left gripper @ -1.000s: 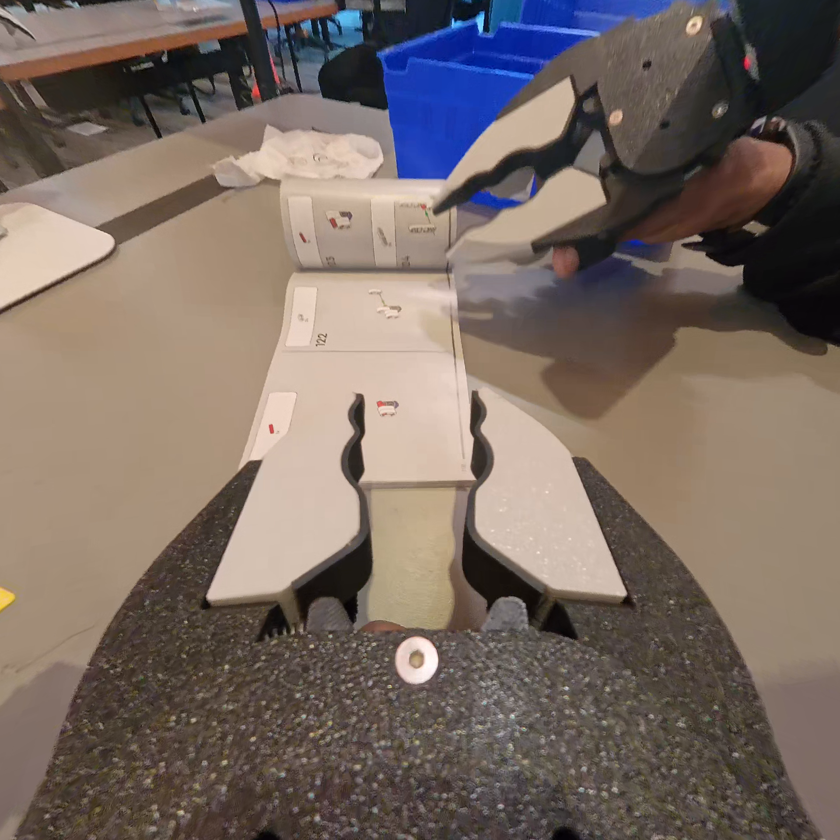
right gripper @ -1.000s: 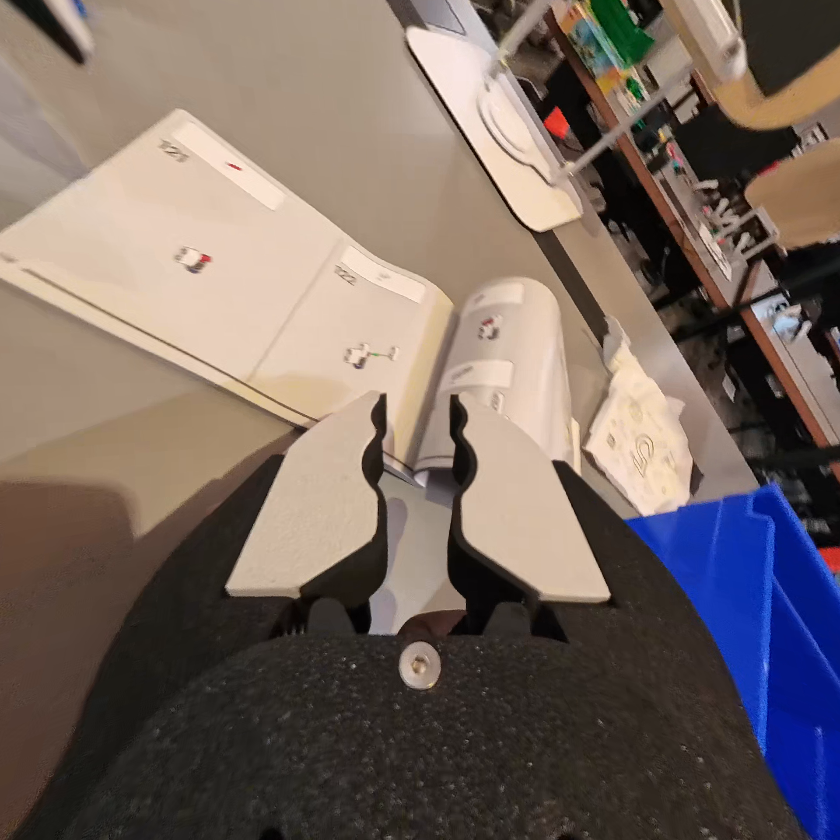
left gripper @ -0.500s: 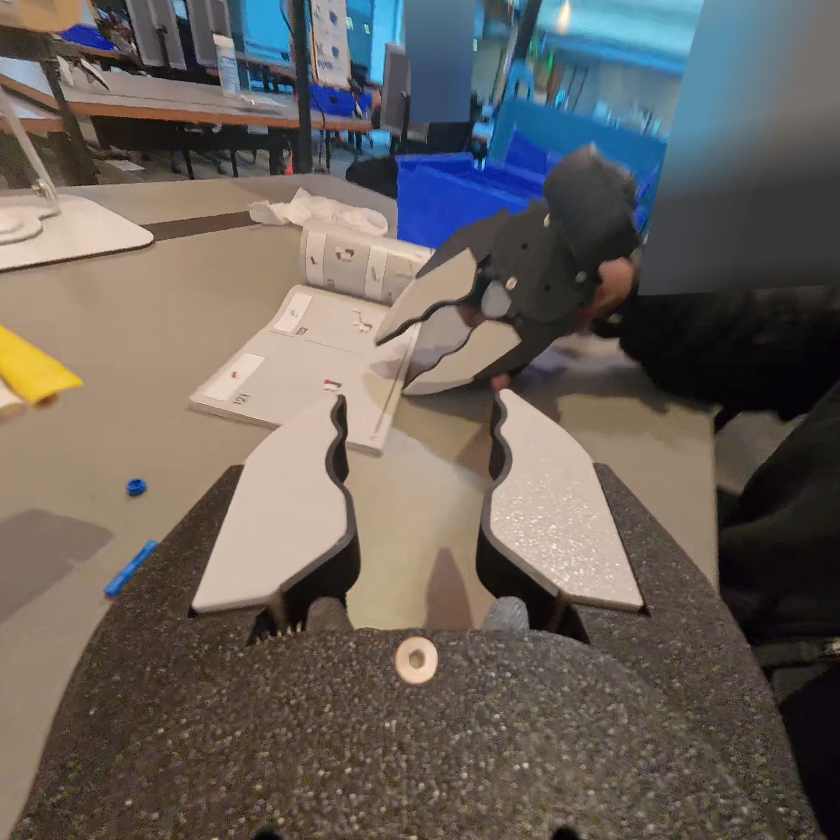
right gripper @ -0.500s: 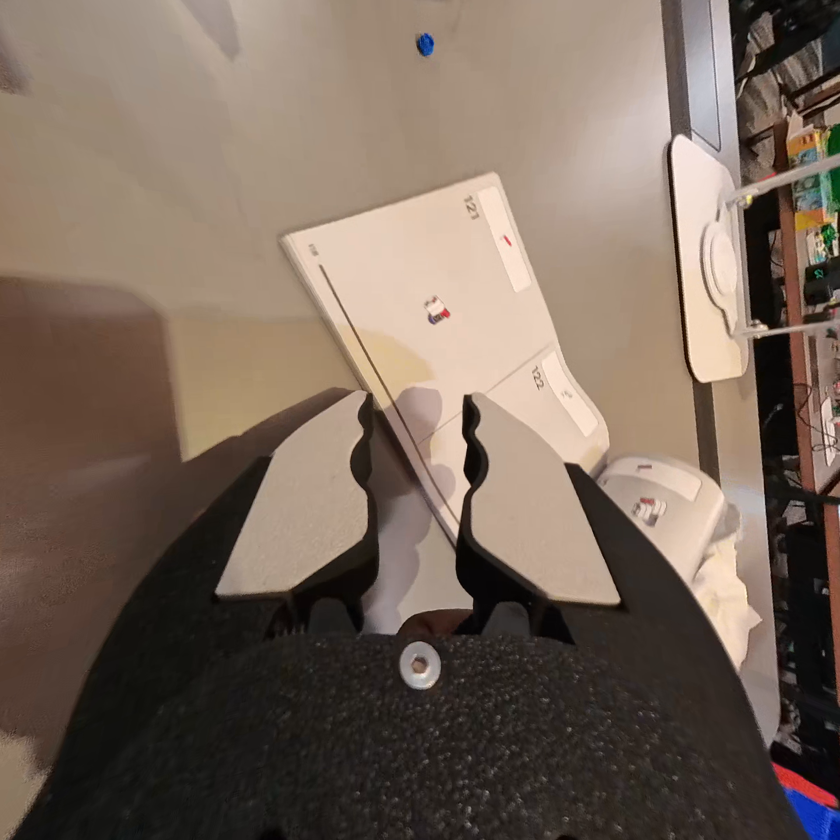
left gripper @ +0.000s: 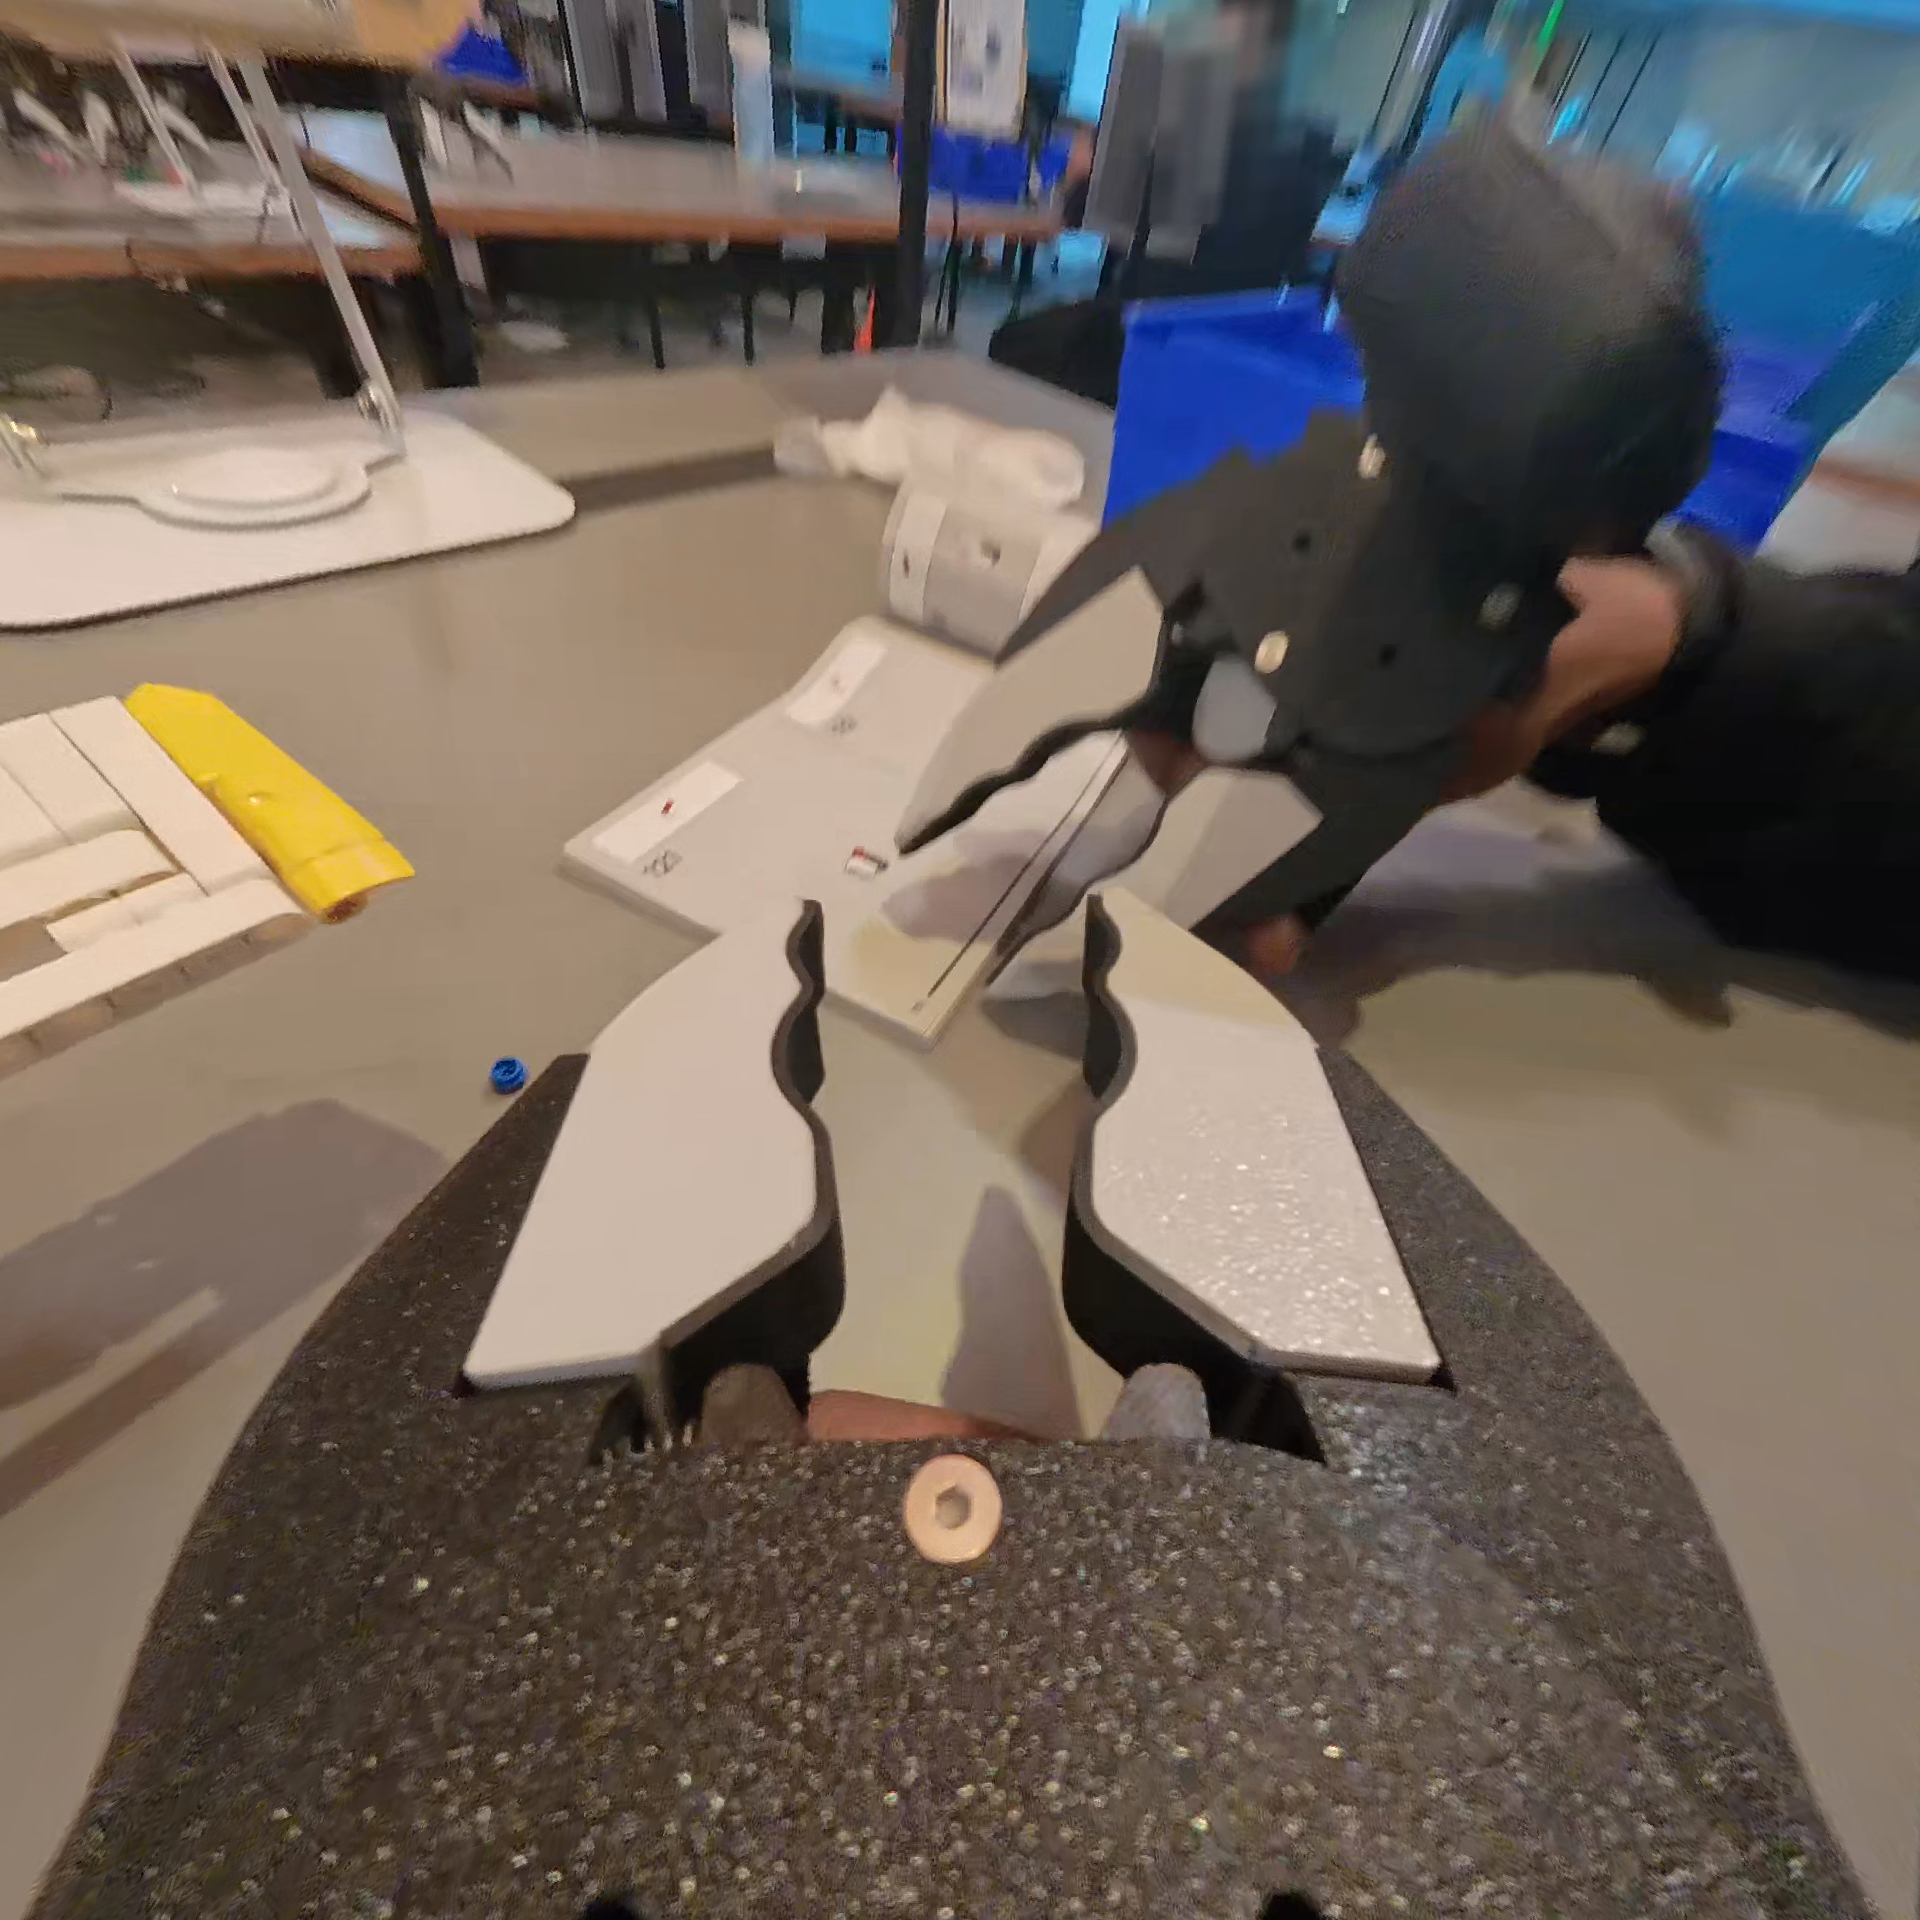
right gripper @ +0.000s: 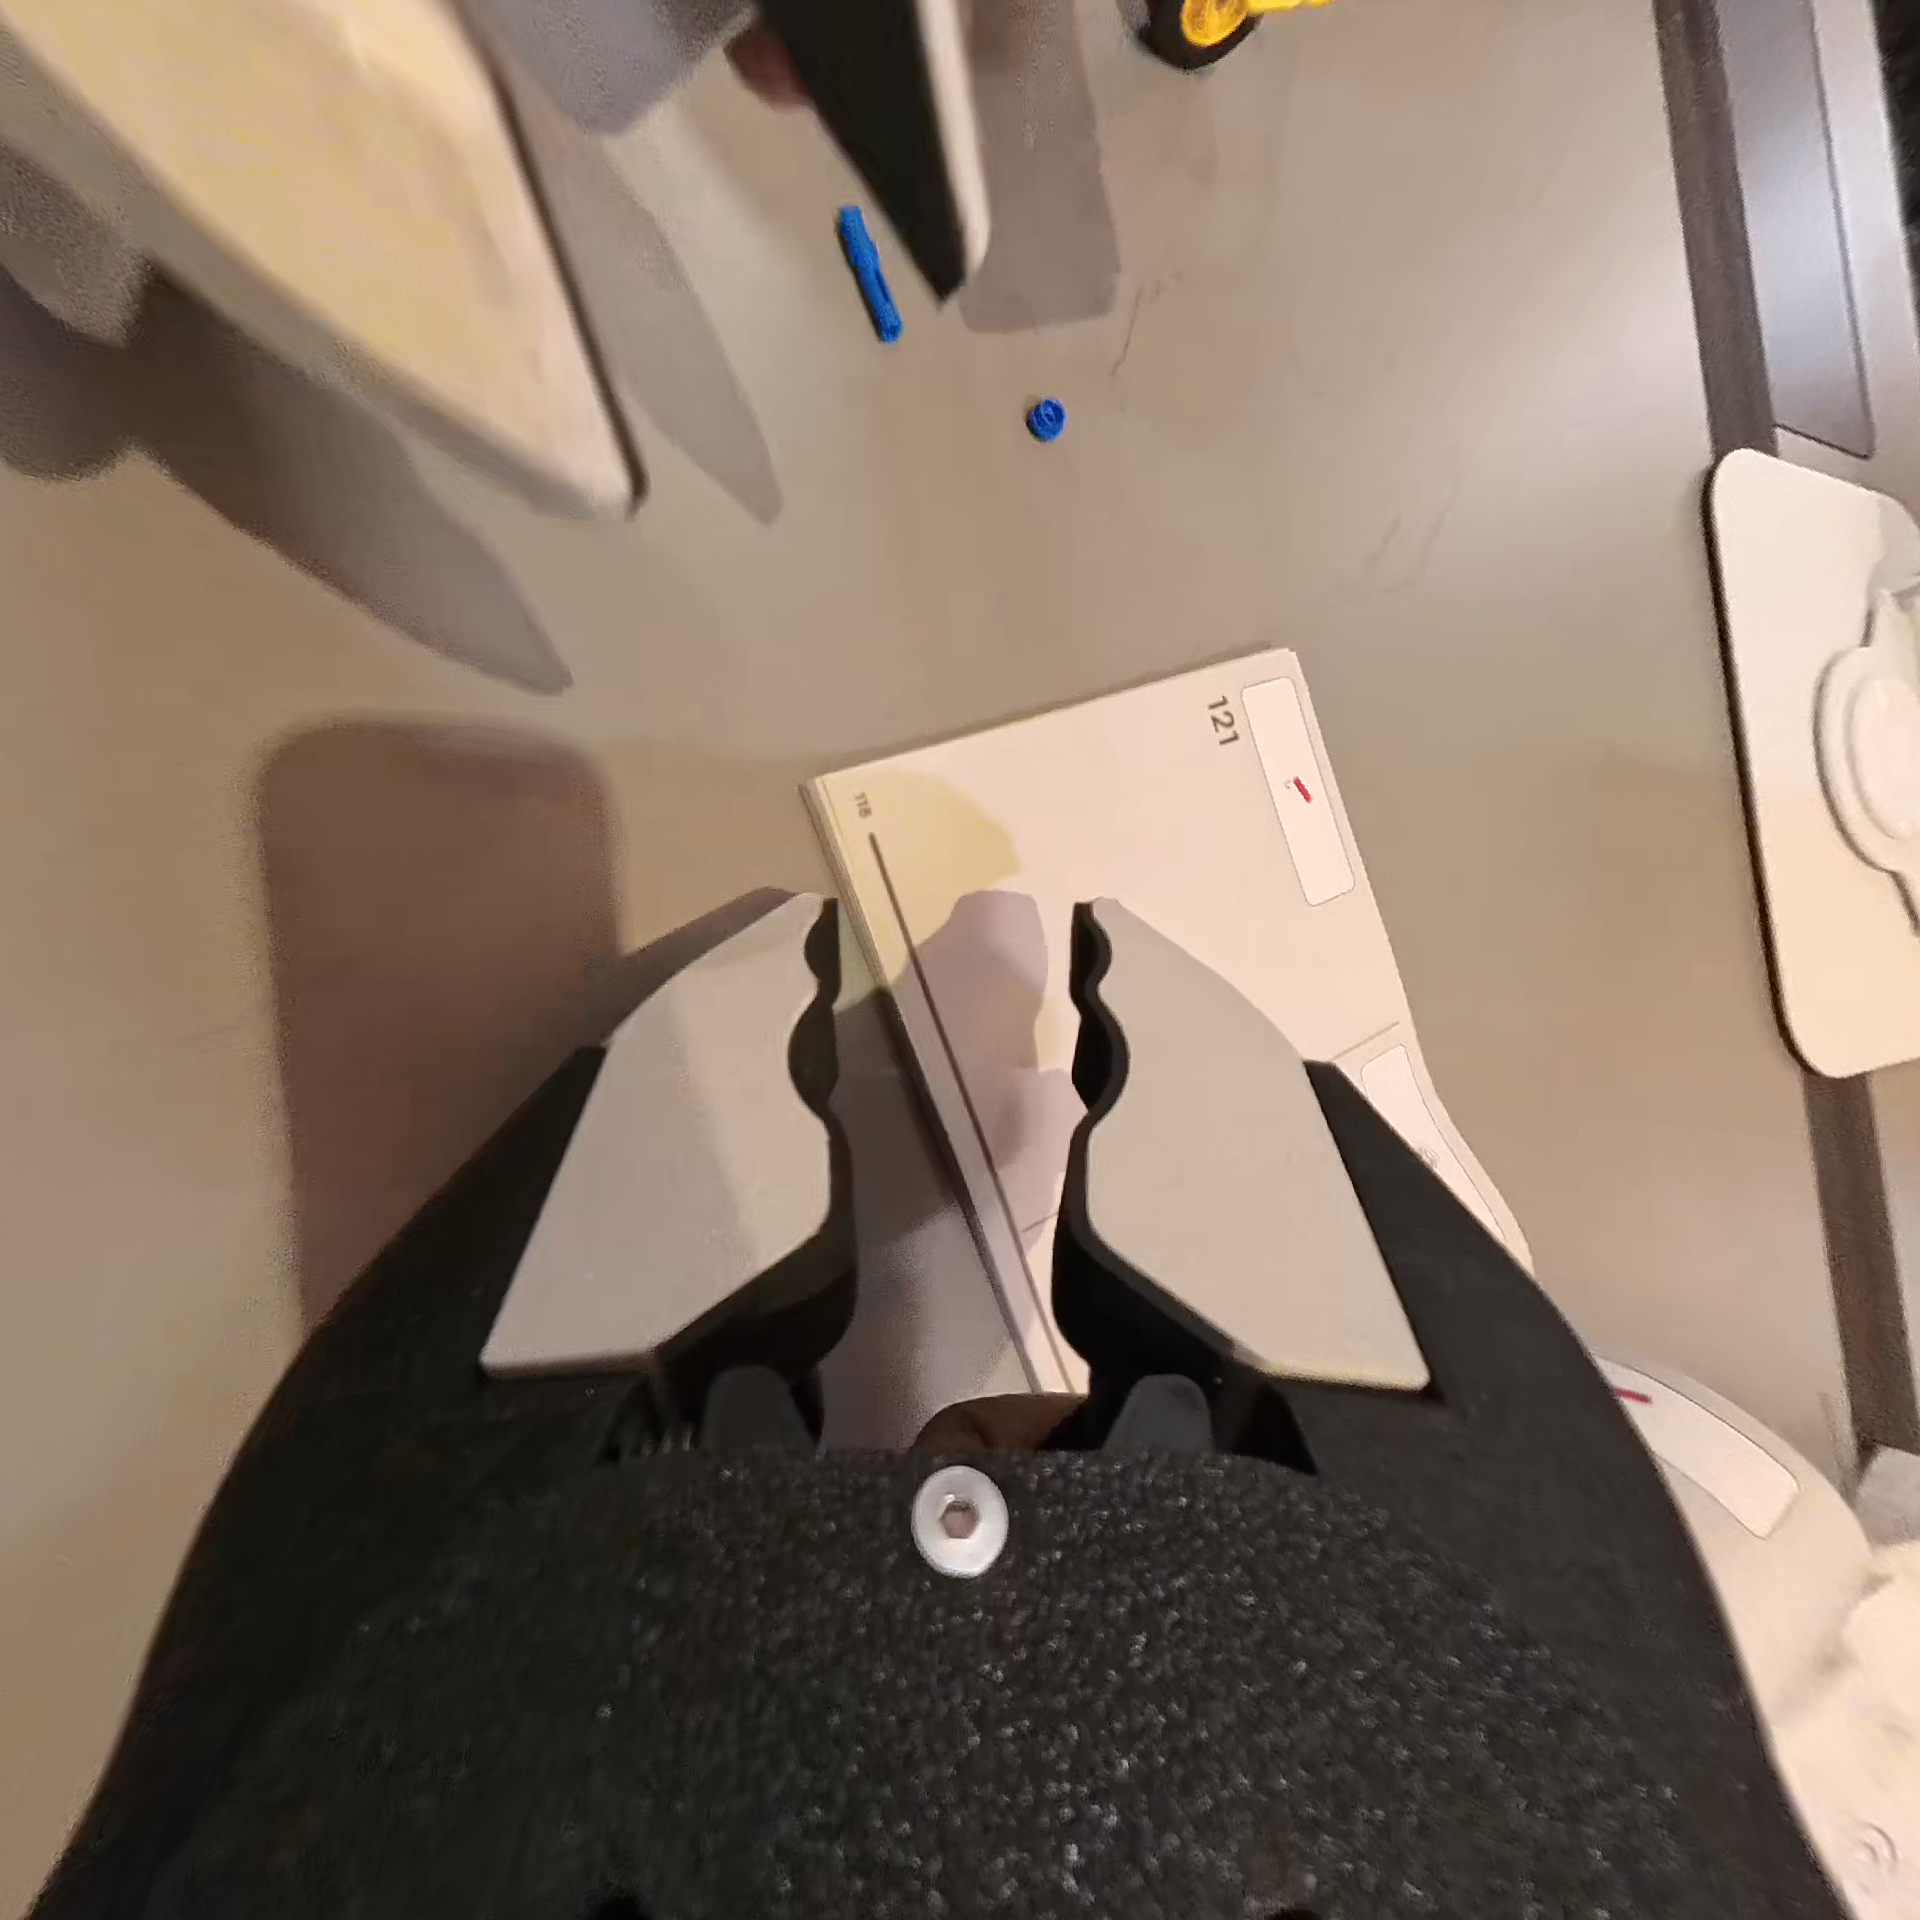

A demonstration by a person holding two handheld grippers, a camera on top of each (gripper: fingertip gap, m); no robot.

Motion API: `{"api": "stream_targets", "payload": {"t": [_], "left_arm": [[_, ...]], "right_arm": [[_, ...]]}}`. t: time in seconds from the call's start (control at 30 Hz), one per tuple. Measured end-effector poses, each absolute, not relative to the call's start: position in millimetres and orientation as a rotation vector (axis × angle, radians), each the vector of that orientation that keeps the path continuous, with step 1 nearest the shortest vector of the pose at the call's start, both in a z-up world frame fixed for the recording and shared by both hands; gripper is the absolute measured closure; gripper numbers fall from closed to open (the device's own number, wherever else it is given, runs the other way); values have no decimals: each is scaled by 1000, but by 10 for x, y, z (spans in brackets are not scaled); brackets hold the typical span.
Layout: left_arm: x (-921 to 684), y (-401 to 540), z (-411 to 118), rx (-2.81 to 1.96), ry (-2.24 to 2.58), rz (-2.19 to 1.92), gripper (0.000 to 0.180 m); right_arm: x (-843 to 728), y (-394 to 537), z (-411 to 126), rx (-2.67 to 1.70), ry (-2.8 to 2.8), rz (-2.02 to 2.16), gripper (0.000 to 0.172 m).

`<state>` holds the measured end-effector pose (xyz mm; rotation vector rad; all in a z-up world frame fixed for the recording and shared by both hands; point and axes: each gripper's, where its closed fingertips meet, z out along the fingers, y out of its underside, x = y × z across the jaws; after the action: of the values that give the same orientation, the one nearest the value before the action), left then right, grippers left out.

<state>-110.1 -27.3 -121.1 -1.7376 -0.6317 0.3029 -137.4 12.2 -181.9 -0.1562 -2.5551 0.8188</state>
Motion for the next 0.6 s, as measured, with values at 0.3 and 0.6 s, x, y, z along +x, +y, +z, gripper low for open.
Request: {"api": "stream_targets", "payload": {"t": [0.3, 0.6], "left_arm": [[-1312, -103, -1353, -1916, -537, 250, 128], [-1356, -199, -1446, -1895, -550, 184, 128]], "right_arm": [[-1903, 65, -1408, -204, -2707, 979, 111], [-2087, -273, -1794, -165, -2961, 980, 98]]}}
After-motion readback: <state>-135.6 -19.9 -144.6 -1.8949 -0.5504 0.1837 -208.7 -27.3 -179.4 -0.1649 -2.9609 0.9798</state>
